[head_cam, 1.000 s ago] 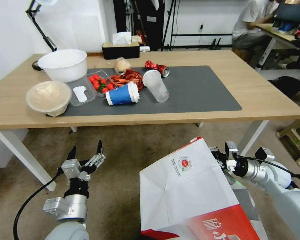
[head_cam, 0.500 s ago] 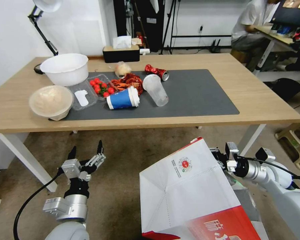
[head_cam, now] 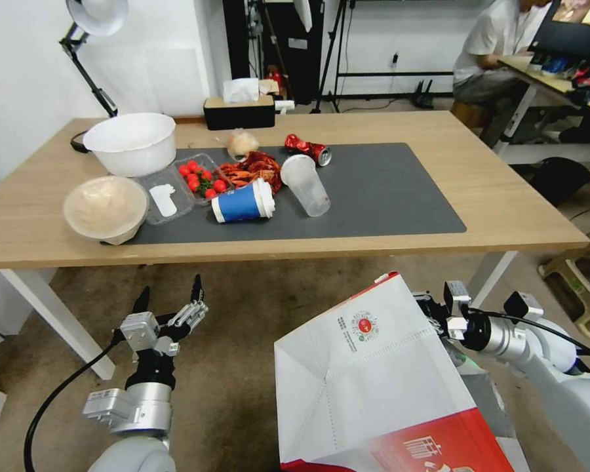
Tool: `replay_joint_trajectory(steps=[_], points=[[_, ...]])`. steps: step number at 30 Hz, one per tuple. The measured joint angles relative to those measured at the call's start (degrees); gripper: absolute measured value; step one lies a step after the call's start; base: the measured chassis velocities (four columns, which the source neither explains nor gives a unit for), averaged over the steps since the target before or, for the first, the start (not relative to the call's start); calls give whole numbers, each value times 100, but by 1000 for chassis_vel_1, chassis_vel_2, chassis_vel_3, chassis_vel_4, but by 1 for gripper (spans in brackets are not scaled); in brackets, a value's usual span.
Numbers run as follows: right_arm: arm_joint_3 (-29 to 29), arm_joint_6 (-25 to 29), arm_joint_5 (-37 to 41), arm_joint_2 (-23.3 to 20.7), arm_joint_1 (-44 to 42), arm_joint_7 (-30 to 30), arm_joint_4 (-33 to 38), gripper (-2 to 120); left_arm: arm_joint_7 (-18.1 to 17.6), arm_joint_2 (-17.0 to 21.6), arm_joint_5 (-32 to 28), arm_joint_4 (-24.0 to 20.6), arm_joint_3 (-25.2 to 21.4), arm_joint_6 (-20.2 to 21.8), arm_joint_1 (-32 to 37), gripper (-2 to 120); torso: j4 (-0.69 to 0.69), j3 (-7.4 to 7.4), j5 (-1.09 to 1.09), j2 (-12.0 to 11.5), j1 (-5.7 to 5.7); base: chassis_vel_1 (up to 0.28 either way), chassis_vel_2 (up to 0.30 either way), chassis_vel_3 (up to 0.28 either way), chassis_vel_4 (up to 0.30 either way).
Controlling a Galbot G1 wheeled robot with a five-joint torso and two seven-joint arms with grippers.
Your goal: Pick up the food delivery bag from the floor and place it on the table.
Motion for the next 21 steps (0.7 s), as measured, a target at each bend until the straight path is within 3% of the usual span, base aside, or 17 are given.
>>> replay_joint_trajectory(steps=[21], points=[[27,0,19,-65,-39,7,74,0,4,20,-2,-73,-7,-12,40,100,0,321,0,551,230,0,0,0,0]])
